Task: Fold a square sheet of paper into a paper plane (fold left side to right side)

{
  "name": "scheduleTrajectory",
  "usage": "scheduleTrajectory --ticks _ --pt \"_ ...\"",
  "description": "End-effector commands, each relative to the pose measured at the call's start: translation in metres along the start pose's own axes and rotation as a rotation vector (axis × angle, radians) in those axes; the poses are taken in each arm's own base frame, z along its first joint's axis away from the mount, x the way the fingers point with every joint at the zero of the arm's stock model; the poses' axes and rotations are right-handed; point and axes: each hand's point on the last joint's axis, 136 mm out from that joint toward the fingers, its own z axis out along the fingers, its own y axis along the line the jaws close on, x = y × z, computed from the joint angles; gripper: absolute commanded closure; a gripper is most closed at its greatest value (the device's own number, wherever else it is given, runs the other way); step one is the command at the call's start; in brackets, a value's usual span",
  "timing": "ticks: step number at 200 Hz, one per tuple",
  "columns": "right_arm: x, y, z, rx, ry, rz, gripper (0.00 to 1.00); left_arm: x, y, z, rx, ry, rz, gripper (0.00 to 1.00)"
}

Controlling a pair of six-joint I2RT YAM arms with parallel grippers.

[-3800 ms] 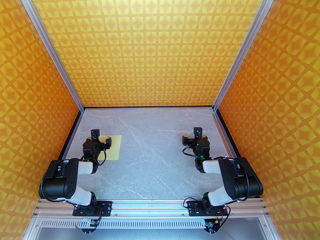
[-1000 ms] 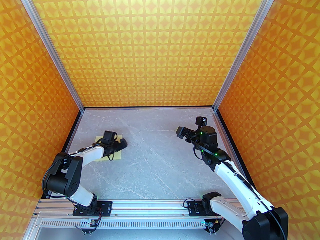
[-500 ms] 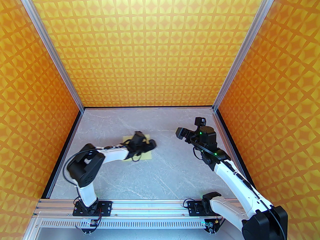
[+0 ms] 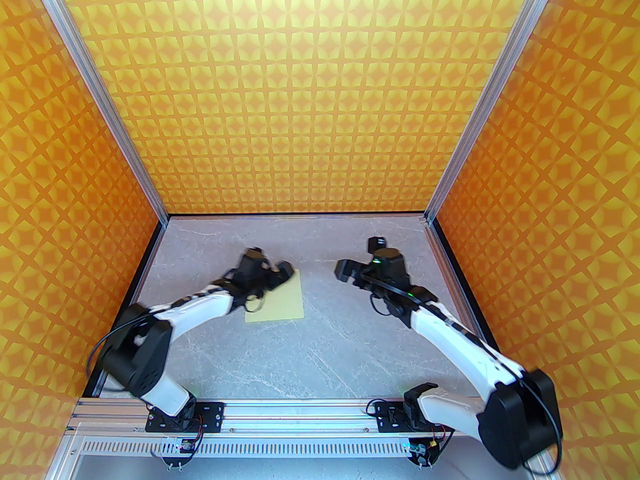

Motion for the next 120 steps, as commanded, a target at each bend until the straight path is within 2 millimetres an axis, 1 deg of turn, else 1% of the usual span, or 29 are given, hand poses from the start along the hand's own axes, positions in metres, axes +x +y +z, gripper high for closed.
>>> scheduleTrajectory --ticks 1,17,25,31,36,37,38,41,42,43,49,56,65,70,76,87,100,120 --pt "0.011 0.017 0.019 0.042 0.037 -0.050 0.01 -0.011 0.028 -0.025 -0.075 -0.007 0.072 0.01" --pt "0.023 0.039 0.038 -0.038 0.066 -0.041 0.02 -0.020 0.040 -0.041 -0.109 -0.027 0.098 0.01" --pt "0.030 0.050 0.047 -0.071 0.088 -0.044 0.09 -0.022 0.047 -0.048 -0.134 -0.036 0.109 0.01" --pt "0.036 0.057 0.055 -0.085 0.113 -0.056 0.16 -0.024 0.052 -0.052 -0.151 -0.040 0.113 0.01" --pt "0.041 0.063 0.061 -0.104 0.135 -0.064 0.25 -0.025 0.056 -0.056 -0.166 -0.043 0.112 0.01" --pt "0.041 0.063 0.061 -0.104 0.135 -0.064 0.25 -0.025 0.057 -0.057 -0.169 -0.044 0.112 0.01" --pt "0.043 0.066 0.064 -0.112 0.146 -0.067 0.29 -0.025 0.058 -0.058 -0.171 -0.046 0.113 0.01" --pt "0.042 0.070 0.065 -0.124 0.148 -0.068 0.33 -0.025 0.060 -0.059 -0.180 -0.048 0.114 0.01" --pt "0.045 0.070 0.068 -0.125 0.159 -0.068 0.35 -0.024 0.061 -0.060 -0.184 -0.048 0.114 0.01" --pt "0.046 0.073 0.071 -0.134 0.167 -0.067 0.40 -0.024 0.062 -0.060 -0.186 -0.048 0.115 0.01" --pt "0.051 0.080 0.079 -0.155 0.198 -0.062 0.56 -0.024 0.066 -0.064 -0.202 -0.055 0.116 0.01" --pt "0.061 0.085 0.091 -0.172 0.241 -0.052 0.73 -0.023 0.071 -0.066 -0.219 -0.061 0.117 0.01" --pt "0.070 0.089 0.105 -0.186 0.289 -0.033 0.84 -0.022 0.074 -0.069 -0.228 -0.064 0.121 0.01" --pt "0.075 0.091 0.112 -0.191 0.312 -0.027 0.87 -0.020 0.076 -0.069 -0.231 -0.061 0.121 0.01" --pt "0.080 0.092 0.118 -0.189 0.332 -0.023 0.88 -0.018 0.079 -0.068 -0.240 -0.054 0.119 0.01" --pt "0.088 0.092 0.132 -0.168 0.361 -0.034 1.00 -0.015 0.083 -0.067 -0.252 -0.042 0.116 0.01" --pt "0.097 0.089 0.144 -0.127 0.385 -0.051 1.00 -0.011 0.087 -0.065 -0.264 -0.028 0.113 0.01" --pt "0.104 0.087 0.161 -0.099 0.413 -0.067 1.00 -0.006 0.090 -0.060 -0.268 -0.014 0.108 0.01"
